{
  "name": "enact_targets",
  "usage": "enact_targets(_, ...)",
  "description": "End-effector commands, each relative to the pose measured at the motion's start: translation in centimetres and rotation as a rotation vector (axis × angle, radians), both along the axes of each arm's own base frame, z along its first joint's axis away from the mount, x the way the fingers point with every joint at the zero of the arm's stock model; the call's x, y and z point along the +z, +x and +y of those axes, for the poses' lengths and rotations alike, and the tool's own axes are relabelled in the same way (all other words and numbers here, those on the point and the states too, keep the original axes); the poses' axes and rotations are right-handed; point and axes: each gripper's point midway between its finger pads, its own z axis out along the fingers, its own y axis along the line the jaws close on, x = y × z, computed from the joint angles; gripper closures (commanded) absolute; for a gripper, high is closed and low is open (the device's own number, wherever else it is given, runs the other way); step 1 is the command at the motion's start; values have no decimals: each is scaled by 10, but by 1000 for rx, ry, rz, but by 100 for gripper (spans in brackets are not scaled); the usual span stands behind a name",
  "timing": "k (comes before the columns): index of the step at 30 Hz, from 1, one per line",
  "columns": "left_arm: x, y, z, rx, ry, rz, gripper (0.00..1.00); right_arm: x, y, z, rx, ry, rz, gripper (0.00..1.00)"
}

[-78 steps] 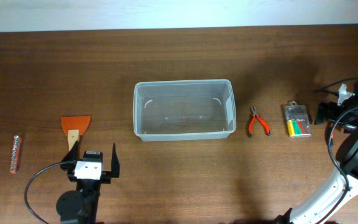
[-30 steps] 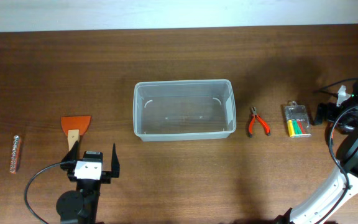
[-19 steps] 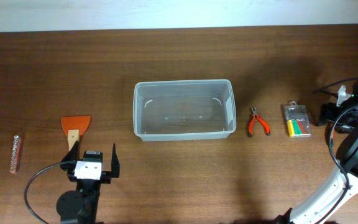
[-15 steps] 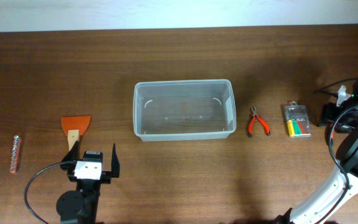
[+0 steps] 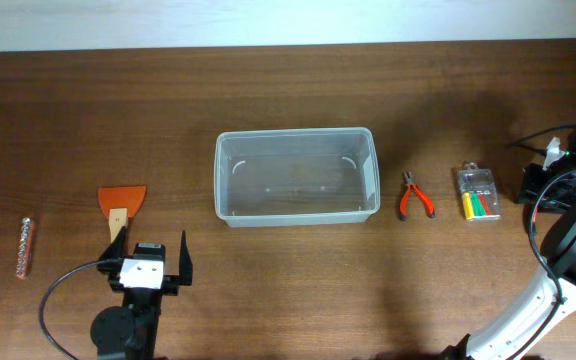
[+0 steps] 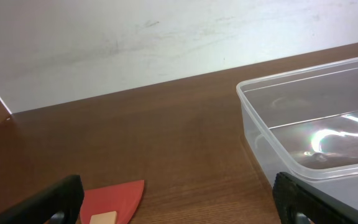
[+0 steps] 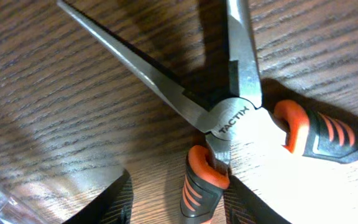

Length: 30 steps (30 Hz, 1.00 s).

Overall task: Pack container
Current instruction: 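Lower the right gripper and grasp the needle-nose pliers at the pivot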

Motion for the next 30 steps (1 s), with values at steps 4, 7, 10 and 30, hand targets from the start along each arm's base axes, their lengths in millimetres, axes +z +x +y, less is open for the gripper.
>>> enact_targets(4, 0, 0, 3, 14, -11, -5, 1, -7, -1, -4, -15, -5, 15, 55)
enact_targets(7, 0, 0, 3, 14, -11, -5, 1, -7, -1, -4, -15, -6, 15, 55)
enact_targets(10, 0, 0, 3, 14, -11, -5, 1, -7, 0, -4, -15, -6, 14, 55)
enact_targets(30, 0, 0, 3, 14, -11, -5, 1, -7, -3, -8, -51, -30, 29, 64)
